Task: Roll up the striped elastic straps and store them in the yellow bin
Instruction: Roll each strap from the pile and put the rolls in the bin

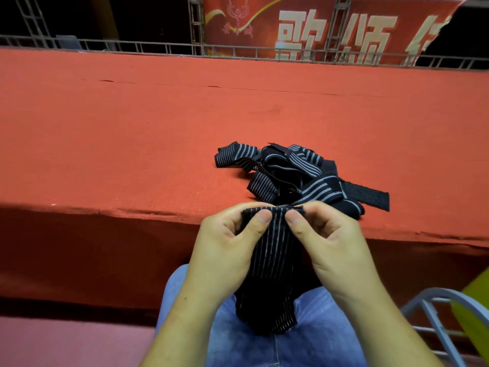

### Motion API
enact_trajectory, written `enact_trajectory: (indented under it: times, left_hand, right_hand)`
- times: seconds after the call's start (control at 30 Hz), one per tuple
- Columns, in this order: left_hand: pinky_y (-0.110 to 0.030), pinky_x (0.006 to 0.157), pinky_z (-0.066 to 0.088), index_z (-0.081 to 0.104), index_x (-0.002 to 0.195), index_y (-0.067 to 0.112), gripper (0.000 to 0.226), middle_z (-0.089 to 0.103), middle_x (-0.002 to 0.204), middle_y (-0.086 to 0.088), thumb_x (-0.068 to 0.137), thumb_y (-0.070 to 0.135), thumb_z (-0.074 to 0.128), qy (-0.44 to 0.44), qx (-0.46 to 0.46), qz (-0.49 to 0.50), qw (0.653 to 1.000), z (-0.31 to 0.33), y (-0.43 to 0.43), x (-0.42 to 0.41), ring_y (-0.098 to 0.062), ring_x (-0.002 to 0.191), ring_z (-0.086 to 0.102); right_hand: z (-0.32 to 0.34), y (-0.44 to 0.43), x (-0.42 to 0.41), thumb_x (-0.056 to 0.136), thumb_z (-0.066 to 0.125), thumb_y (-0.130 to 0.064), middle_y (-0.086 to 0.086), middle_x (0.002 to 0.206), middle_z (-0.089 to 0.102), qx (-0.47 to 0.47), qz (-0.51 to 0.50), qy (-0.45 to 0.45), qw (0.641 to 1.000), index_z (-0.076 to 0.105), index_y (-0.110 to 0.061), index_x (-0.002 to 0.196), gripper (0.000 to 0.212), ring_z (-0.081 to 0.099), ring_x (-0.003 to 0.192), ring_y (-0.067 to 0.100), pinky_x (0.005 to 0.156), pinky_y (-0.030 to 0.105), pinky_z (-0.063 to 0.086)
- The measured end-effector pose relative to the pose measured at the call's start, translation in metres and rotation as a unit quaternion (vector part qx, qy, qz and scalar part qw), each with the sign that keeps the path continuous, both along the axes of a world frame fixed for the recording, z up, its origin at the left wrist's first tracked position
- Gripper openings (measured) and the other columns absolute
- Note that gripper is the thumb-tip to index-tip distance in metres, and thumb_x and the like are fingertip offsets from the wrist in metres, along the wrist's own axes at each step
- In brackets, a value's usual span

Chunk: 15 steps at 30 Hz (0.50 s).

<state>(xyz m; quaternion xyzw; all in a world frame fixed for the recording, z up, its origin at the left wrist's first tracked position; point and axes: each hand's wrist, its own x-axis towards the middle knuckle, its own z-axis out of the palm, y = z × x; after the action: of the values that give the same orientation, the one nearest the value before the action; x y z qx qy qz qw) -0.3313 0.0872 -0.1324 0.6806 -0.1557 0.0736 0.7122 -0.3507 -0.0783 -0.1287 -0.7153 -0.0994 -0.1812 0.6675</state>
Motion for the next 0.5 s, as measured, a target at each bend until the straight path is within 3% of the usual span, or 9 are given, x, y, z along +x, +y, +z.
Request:
enact_trajectory:
  times: [0.13, 0.37, 0.5]
  left_hand:
    - [-0.025, 0.081, 0.058, 0.079, 0.103, 0.016, 0.016, 0.081, 0.096, 0.0, 0.096, 0.021, 0.066, 0.005, -0.024, 0.016, 1.0, -0.0008, -0.0001, -0.0003, -0.013, 0.091, 0.076]
    - [-0.022, 0.085, 0.057, 0.075, 0.112, 0.019, 0.022, 0.079, 0.104, 0.002, 0.091, 0.022, 0.068, -0.009, -0.021, -0.008, 1.0, -0.0019, -0.001, -0.0013, -0.009, 0.099, 0.074]
    - [-0.018, 0.083, 0.055, 0.076, 0.107, 0.022, 0.02, 0.08, 0.101, 0.005, 0.095, 0.008, 0.068, -0.032, -0.016, 0.021, 0.999, -0.0013, -0.0039, -0.0014, -0.008, 0.096, 0.074]
  right_hand:
    - [-0.0044, 0.0003, 0.0015, 0.086, 0.072, -0.032, 0.001, 0.089, 0.08, 0.005, 0.028, 0.035, 0.999, 0.078, -0.014, 0.092, 0.02, 0.073, 0.083, 0.007, 0.077, 0.02, 0.055]
    - [-0.0063, -0.0064, 0.0025, 0.099, 0.07, -0.015, -0.002, 0.086, 0.078, -0.012, -0.011, 0.028, 0.999, 0.076, -0.017, 0.09, 0.012, 0.071, 0.081, 0.006, 0.076, 0.02, 0.054]
    - [-0.0078, -0.0035, 0.0015, 0.094, 0.069, -0.033, 0.005, 0.091, 0.079, 0.021, 0.003, 0.069, 0.997, 0.078, -0.015, 0.095, 0.02, 0.071, 0.085, 0.009, 0.078, 0.026, 0.056]
